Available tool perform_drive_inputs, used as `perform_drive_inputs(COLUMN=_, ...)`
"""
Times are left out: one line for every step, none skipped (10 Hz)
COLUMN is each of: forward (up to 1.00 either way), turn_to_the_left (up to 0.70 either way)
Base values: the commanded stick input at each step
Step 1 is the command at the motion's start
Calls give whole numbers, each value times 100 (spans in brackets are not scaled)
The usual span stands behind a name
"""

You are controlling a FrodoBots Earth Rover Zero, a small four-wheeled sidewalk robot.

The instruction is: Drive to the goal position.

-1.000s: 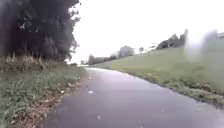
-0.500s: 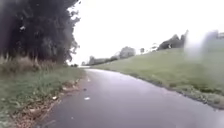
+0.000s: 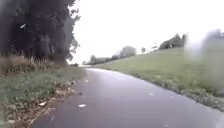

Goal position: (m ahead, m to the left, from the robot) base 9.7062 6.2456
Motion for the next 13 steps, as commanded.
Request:
perform_drive_inputs(forward=70, turn_to_the_left=0)
perform_drive_inputs(forward=70, turn_to_the_left=0)
perform_drive_inputs(forward=70, turn_to_the_left=0)
perform_drive_inputs(forward=70, turn_to_the_left=0)
perform_drive_inputs(forward=70, turn_to_the_left=0)
perform_drive_inputs(forward=70, turn_to_the_left=0)
perform_drive_inputs(forward=70, turn_to_the_left=0)
perform_drive_inputs(forward=70, turn_to_the_left=0)
perform_drive_inputs(forward=70, turn_to_the_left=0)
perform_drive_inputs(forward=70, turn_to_the_left=0)
perform_drive_inputs(forward=70, turn_to_the_left=0)
perform_drive_inputs(forward=70, turn_to_the_left=0)
perform_drive_inputs(forward=70, turn_to_the_left=0)
